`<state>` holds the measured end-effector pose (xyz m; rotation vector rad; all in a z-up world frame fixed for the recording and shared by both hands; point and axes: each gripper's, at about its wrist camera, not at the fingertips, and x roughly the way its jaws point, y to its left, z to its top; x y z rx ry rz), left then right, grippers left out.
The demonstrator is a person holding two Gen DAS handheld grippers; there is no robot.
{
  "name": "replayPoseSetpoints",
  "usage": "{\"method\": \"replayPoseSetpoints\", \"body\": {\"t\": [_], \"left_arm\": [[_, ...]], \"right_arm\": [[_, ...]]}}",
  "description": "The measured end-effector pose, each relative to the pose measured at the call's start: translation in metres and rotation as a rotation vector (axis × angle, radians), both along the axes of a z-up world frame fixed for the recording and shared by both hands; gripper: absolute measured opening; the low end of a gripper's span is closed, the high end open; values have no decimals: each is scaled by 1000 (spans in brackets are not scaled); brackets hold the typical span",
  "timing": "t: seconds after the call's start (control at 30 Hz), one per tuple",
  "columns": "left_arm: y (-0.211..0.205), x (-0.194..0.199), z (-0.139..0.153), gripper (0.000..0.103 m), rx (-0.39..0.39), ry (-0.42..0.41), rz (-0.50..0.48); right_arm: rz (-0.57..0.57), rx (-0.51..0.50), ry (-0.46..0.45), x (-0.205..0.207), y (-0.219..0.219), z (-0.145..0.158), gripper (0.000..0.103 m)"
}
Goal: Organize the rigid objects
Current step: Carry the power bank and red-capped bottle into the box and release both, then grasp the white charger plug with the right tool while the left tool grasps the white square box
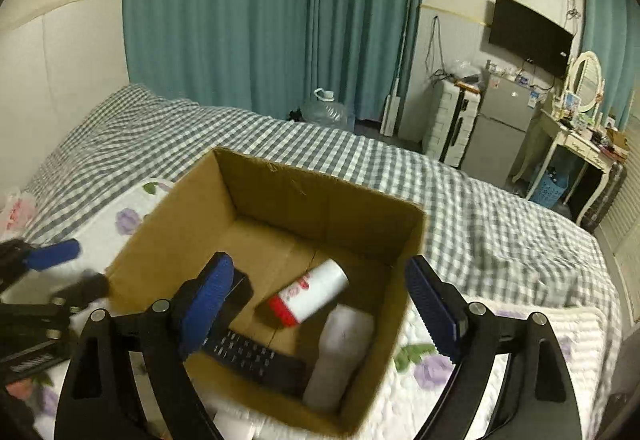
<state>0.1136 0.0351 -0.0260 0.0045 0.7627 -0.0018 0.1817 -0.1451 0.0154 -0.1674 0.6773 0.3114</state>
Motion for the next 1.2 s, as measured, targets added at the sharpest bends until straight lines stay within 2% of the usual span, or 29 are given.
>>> {"method": "replayPoseSetpoints", "body": {"t": [0.17, 0.33, 0.47, 0.6, 0.67, 0.8, 0.9, 0.93, 0.97, 1.0, 1.2], "left_arm": [[-3, -20, -17, 57, -26, 37, -5], [-2, -39, -36, 57, -47, 80, 13], [-2, -49, -49, 57, -48, 114, 20], [-11, -52, -61, 57, -12, 142, 13], [-11, -52, -63, 57, -2, 144, 9], [-13, -49, -68, 57, 12, 158, 11], [-15, -48, -72, 57, 18, 174, 4], [-16, -47, -73, 57, 20, 180, -2], [-17, -46, -75, 57, 25, 186, -5], [-17, -45, -77, 57, 29, 193, -7], [-24, -46, -83, 57, 25, 213, -46]], "right_arm": [[3, 1, 4, -51, -6, 2, 88], [0, 19, 63, -83, -7, -30, 88], [-2, 5, 140, -86, -1, -71, 88], [31, -49, 200, -87, 13, -108, 88], [61, -71, 221, -88, 21, -122, 88], [92, -45, 281, -83, 27, -140, 84], [96, -27, 330, -78, 27, -153, 72], [101, -31, 344, -77, 28, -156, 61], [108, -32, 350, -77, 28, -157, 55], [103, -37, 345, -79, 25, -155, 44], [70, -5, 258, -92, 3, -128, 41]]}}
